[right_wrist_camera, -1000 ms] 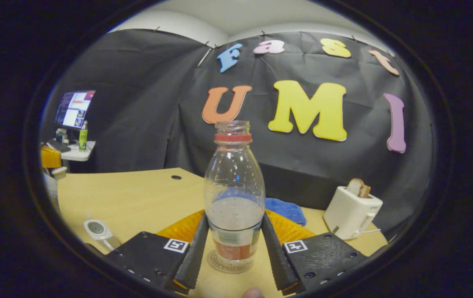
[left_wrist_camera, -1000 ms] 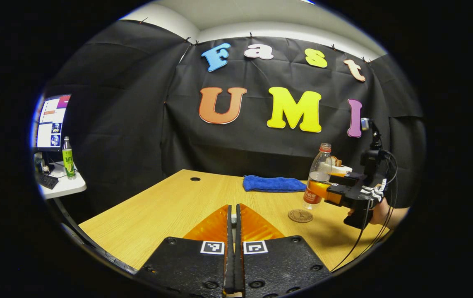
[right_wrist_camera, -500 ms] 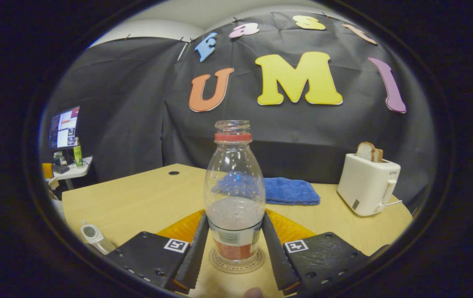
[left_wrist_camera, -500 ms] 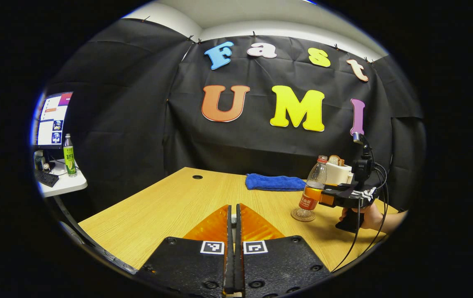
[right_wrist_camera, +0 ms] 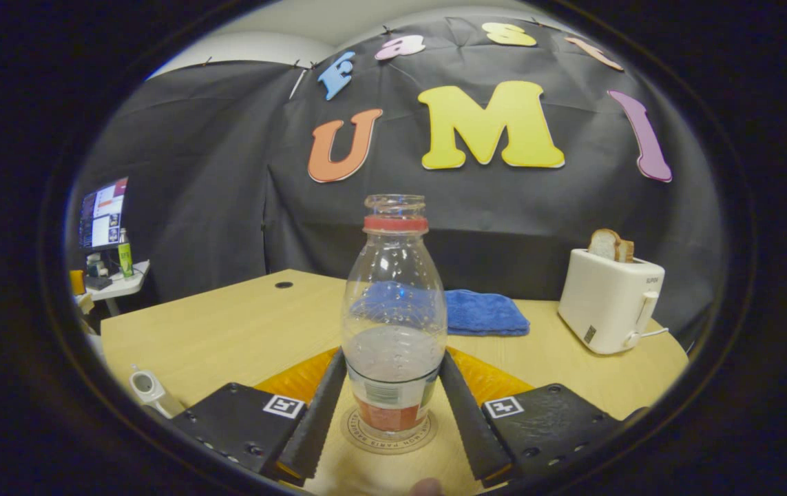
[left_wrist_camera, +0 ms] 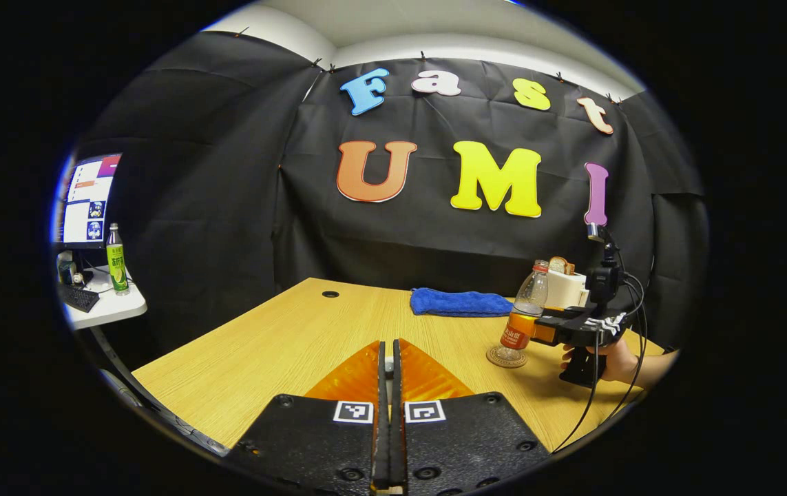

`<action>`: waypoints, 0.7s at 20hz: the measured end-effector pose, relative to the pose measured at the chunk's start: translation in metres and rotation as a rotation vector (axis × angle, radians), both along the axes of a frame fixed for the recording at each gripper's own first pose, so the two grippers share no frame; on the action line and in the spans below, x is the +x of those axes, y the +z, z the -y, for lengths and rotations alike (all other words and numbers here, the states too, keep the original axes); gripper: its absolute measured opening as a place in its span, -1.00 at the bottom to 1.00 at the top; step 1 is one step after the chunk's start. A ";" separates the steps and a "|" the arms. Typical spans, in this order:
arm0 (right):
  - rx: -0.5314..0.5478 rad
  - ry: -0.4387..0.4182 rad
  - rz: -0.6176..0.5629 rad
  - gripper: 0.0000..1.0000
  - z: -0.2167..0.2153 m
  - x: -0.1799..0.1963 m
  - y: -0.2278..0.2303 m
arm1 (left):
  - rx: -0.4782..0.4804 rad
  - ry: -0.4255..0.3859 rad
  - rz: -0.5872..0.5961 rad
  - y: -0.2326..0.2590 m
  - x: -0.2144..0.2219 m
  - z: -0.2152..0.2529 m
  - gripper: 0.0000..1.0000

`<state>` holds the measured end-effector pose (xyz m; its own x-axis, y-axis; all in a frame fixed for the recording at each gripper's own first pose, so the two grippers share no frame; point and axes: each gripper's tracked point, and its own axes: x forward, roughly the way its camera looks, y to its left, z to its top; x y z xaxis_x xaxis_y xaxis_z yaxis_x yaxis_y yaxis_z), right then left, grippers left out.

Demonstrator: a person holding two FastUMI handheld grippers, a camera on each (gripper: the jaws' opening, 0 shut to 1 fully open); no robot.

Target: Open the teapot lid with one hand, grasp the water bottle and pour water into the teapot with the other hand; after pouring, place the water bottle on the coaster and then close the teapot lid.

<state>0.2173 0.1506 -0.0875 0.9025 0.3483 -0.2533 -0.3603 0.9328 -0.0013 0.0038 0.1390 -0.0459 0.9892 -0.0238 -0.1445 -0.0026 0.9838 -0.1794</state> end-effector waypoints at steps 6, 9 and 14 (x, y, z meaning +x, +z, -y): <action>0.000 -0.032 0.005 0.87 0.007 0.000 0.000 | -0.001 0.005 -0.006 -0.003 0.001 -0.002 -0.94; 0.010 -0.041 0.002 0.89 0.014 -0.014 0.000 | 0.000 0.008 -0.012 -0.004 0.001 -0.003 -0.94; 0.019 -0.060 0.024 0.87 0.042 -0.061 0.010 | 0.004 -0.002 -0.001 -0.002 0.003 0.009 -0.94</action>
<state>0.1566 0.1081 -0.0778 0.9277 0.2977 -0.2253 -0.3035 0.9528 0.0091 0.0068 0.1296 -0.0477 0.9891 -0.0251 -0.1454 -0.0008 0.9845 -0.1753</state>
